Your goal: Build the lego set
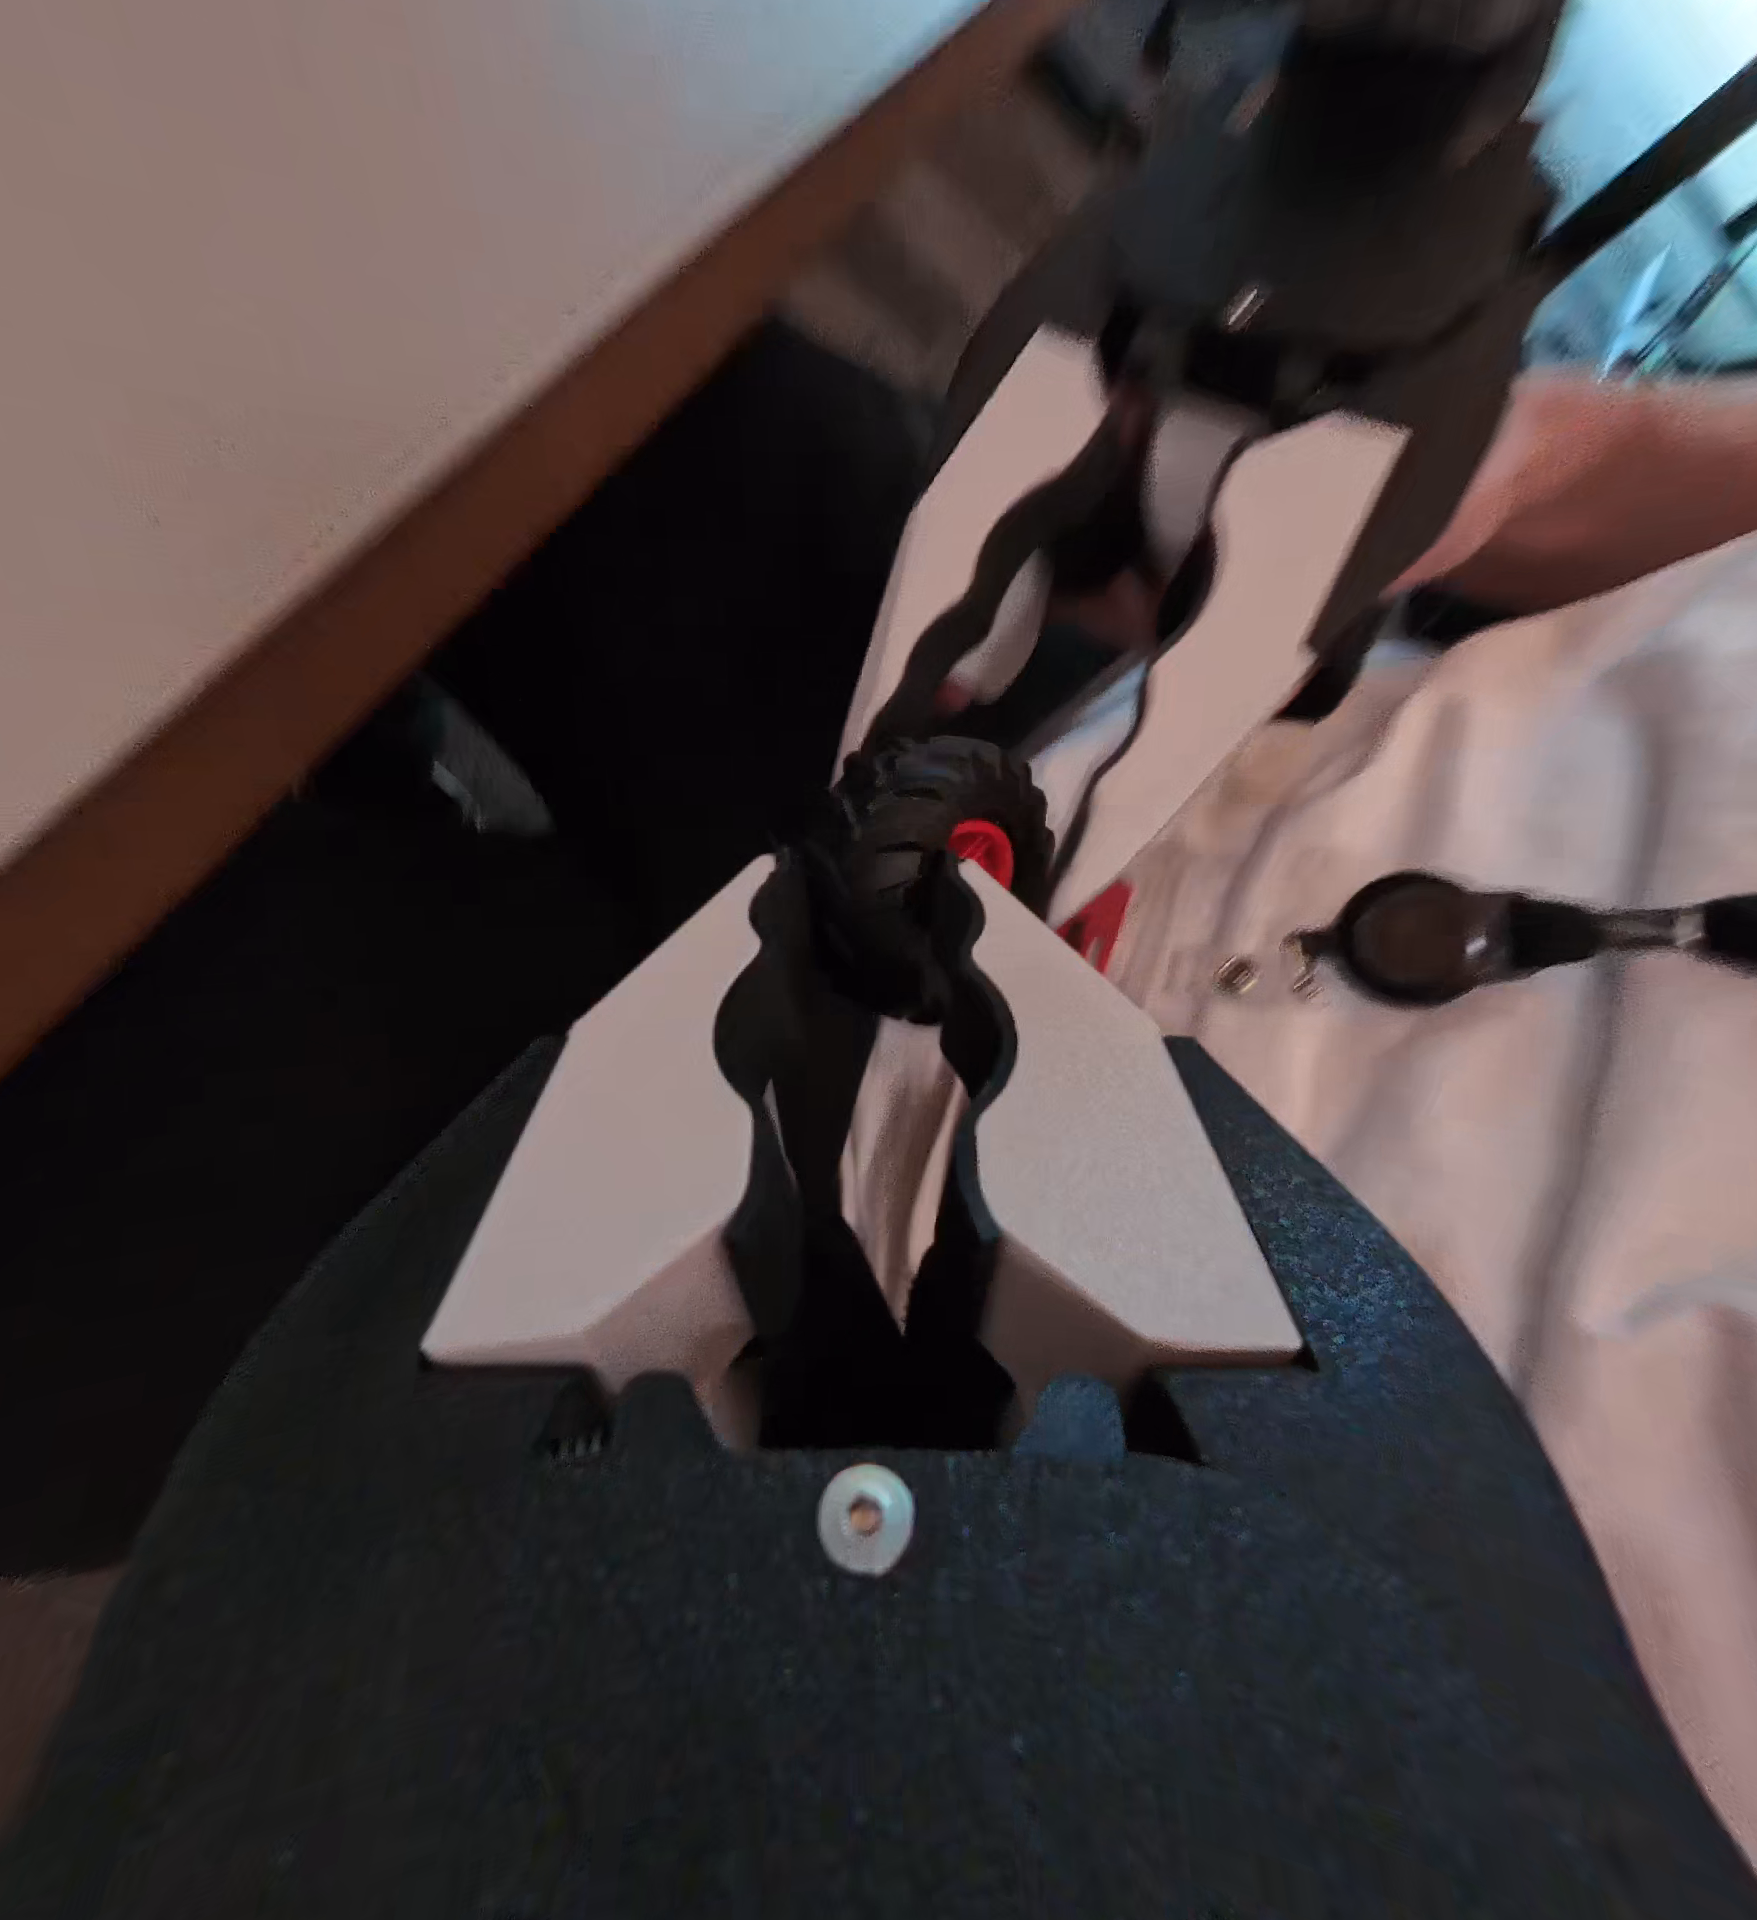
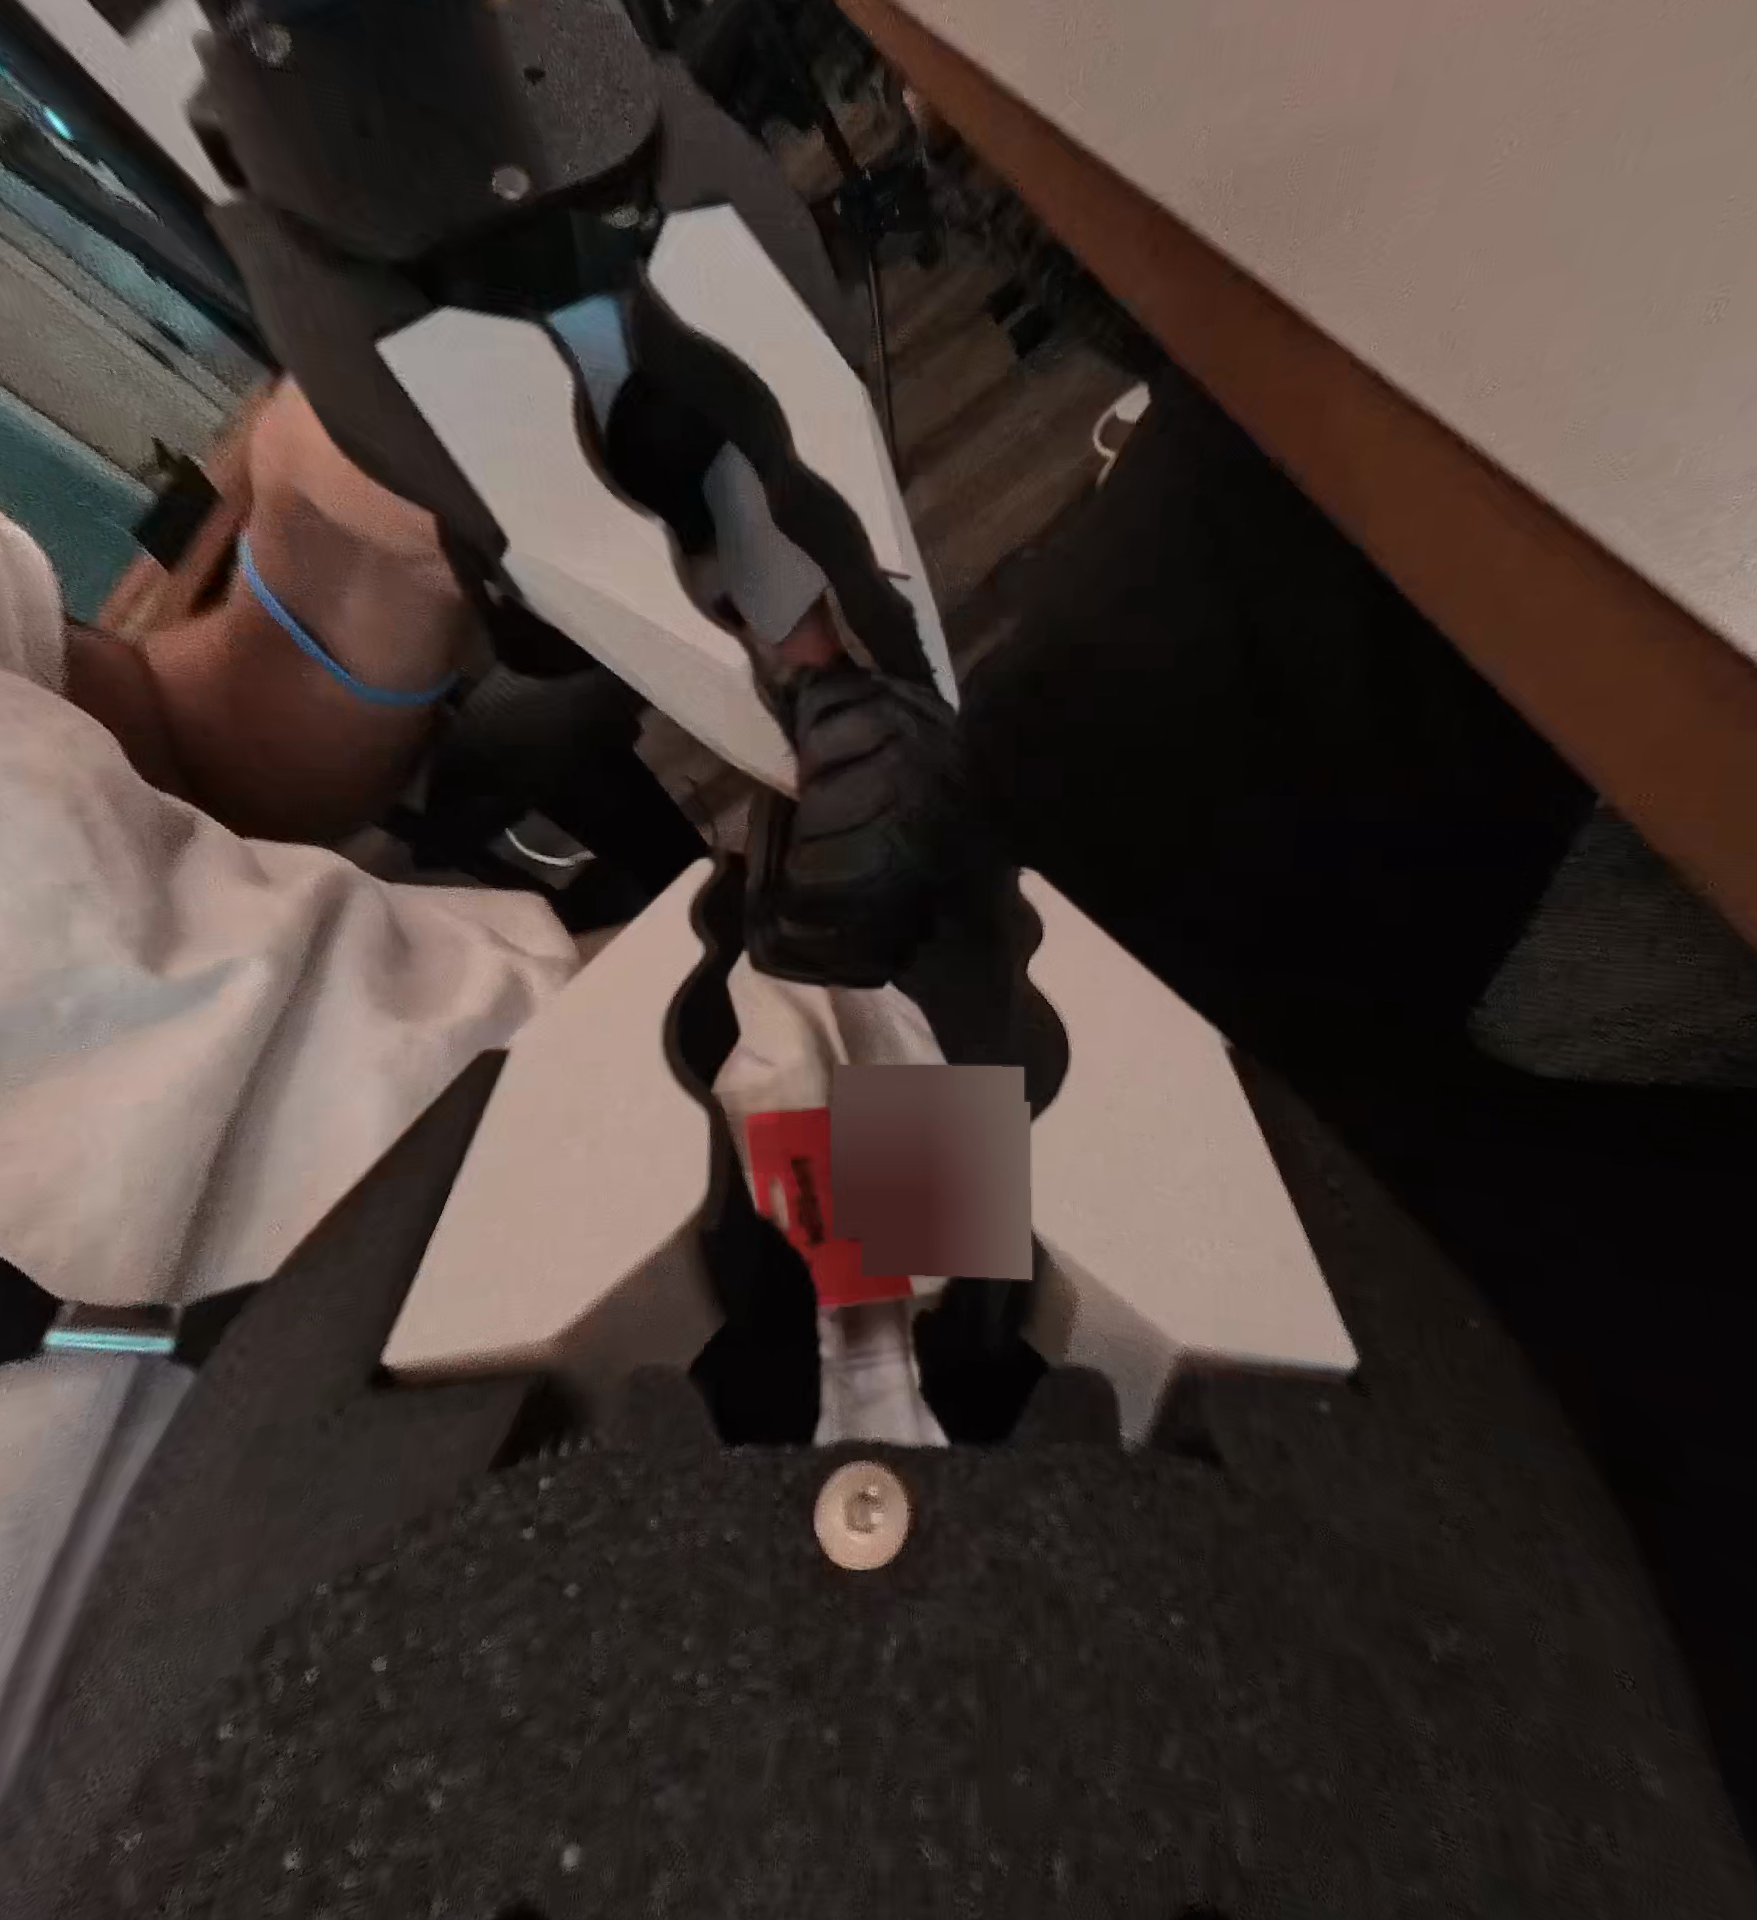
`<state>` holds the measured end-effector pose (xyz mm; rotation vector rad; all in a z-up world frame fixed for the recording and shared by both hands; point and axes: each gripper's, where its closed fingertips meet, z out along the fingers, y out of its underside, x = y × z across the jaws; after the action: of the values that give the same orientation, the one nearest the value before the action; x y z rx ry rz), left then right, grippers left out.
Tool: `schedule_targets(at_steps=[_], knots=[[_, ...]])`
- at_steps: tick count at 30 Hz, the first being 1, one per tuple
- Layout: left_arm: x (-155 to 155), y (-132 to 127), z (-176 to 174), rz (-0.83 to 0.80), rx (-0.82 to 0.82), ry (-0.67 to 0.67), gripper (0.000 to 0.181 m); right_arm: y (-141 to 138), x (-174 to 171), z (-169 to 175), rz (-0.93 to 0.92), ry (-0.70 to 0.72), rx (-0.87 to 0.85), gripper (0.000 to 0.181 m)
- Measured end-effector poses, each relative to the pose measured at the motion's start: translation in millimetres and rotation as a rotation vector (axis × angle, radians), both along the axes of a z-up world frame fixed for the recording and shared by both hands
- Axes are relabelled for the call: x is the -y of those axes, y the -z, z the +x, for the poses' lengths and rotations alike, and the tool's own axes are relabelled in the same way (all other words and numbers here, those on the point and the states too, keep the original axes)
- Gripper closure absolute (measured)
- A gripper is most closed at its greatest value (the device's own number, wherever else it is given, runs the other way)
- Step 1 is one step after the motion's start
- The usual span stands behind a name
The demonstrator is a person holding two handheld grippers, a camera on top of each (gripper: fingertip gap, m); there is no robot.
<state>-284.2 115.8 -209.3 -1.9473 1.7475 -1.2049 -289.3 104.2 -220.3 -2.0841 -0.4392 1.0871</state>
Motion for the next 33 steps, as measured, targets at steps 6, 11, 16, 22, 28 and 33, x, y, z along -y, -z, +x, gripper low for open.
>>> schedule_targets(at_steps=[6,11,16,22,28,33], knots=[[-18.9,-81.1,37.3,0.129,0.308,-0.045,0.158,-80.2,-28.4,23.4,0.172,0.126,-0.172,0.153],[-58.2,-159.9,61.8,0.277,0.518,-0.089,0.156,-155.4,-68.8,68.3,0.427,0.242,0.023,0.154],[-95.5,-192.7,65.6,-0.026,0.646,-0.157,0.151,-187.3,-97.8,106.7,0.888,0.299,0.582,0.154],[-87.9,-150.3,82.8,-0.474,0.503,-0.07,0.123,-155.7,-117.6,88.2,1.322,0.132,1.477,0.154],[-109.1,-121.9,81.0,-0.489,0.437,-0.13,0.148,-130.6,-128.3,84.1,1.36,0.091,1.489,0.152],[-120.6,-118.8,82.9,-0.562,0.454,-0.135,0.159,-124.9,-136.0,92.5,1.273,0.125,1.398,0.143]])
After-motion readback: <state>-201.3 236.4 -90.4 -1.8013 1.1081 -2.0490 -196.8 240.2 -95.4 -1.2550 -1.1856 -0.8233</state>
